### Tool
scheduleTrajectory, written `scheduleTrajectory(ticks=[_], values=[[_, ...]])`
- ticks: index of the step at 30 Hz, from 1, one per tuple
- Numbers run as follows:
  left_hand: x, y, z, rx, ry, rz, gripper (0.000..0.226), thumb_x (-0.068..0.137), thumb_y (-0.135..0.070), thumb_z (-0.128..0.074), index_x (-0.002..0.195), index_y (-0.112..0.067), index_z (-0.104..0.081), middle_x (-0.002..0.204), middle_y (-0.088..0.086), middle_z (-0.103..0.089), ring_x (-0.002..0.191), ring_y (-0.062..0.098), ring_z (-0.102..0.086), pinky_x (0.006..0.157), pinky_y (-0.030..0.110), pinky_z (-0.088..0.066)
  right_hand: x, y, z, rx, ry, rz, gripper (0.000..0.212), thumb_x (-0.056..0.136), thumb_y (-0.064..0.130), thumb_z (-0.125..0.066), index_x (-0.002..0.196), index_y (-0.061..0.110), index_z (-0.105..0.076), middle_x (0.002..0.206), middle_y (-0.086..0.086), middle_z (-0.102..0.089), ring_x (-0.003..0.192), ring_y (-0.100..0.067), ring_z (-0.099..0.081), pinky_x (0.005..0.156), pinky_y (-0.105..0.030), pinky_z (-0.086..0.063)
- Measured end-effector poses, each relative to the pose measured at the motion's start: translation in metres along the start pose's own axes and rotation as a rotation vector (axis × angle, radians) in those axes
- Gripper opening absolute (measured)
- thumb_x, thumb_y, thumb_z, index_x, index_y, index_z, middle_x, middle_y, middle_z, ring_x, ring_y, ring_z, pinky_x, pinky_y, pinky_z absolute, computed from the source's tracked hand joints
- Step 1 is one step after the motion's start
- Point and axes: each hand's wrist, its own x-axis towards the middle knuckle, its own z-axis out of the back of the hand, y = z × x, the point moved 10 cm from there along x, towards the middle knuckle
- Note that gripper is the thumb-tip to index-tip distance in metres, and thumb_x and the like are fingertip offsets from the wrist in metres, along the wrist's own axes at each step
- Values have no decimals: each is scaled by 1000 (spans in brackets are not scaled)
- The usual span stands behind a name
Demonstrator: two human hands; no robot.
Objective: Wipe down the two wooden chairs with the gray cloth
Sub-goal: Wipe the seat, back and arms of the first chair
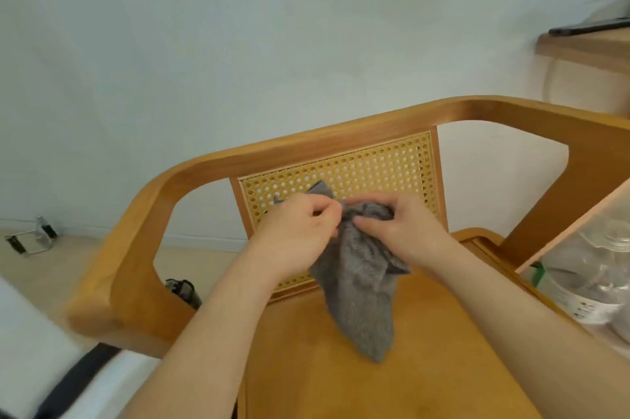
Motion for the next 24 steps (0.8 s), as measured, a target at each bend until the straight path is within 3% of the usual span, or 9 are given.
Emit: scheduleTrajectory(ticks=[4, 7, 9, 13, 15, 18, 20, 22, 24], values=[[-34, -23, 95, 743, -333, -1, 32, 90, -28, -50, 116, -40, -62, 115, -7, -66, 107, 22, -59, 76, 32, -44, -11, -45, 36, -180, -489, -103, 27, 98, 15, -50, 120, 12, -65, 117, -3, -65, 114, -20, -57, 93, -25, -41], [-29, 20, 139, 967, -204, 169, 41, 88, -24, -50, 125, -40, -55, 124, 0, -55, 115, 27, -50, 81, 37, -44, 11, -3, -13, -201, -508, 143, 27, 97, 15, -50, 122, 9, -61, 122, -9, -57, 111, -7, -46, 97, -10, -32], [-27, 66, 142, 945, -2, 314, 47, 88, -25, -49, 134, -35, -50, 139, -1, -39, 121, 26, -47, 94, 40, -44, 31, 44, -54, -221, -499, 370, 27, 93, 14, -56, 119, 8, -61, 123, -13, -51, 105, -1, -39, 94, -1, -26], [-15, 80, 150, 703, -63, 256, 37, 88, -16, -46, 116, -35, -62, 134, -3, -40, 120, 26, -49, 94, 35, -43, 57, 43, -121, -614, -502, 462, 48, 91, 24, -54, 139, 22, -48, 143, -10, -42, 131, -30, -32, 104, -46, -32], [-15, 79, 153, 607, -107, 236, 36, 87, -9, -43, 100, -35, -65, 120, -6, -44, 110, 24, -53, 86, 32, -46, 38, 1, -160, -741, -366, 450, 60, 89, 16, -53, 146, 27, -37, 149, -3, -35, 136, -28, -24, 101, -53, -33], [-16, 76, 151, 562, -126, 222, 41, 85, -3, -40, 94, -34, -66, 112, -7, -42, 100, 21, -54, 74, 27, -42, -4, -39, -194, -743, -105, 510, 74, 76, -3, -50, 144, 25, -42, 143, -7, -43, 131, -37, -36, 94, -54, -44], [-19, 74, 150, 563, -143, 211, 42, 85, -3, -40, 94, -34, -67, 111, -8, -42, 100, 21, -53, 74, 27, -42, -8, -29, -187, -598, 27, 517, 66, 78, -9, -52, 138, 21, -51, 129, -15, -59, 116, -39, -55, 93, -49, -51], [-22, 73, 150, 552, -152, 209, 43, 85, -2, -39, 94, -34, -67, 112, -8, -42, 99, 21, -54, 74, 28, -44, 4, 14, -165, -461, -12, 560, 51, 83, -7, -58, 130, 13, -58, 122, -11, -63, 104, -28, -63, 91, -40, -53], [-24, 72, 151, 560, -158, 208, 43, 86, -3, -39, 95, -34, -68, 112, -8, -42, 99, 21, -52, 76, 28, -44, 26, 66, -138, -457, -219, 669, 36, 83, -2, -62, 117, 10, -62, 114, -8, -65, 100, -25, -62, 86, -37, -52]])
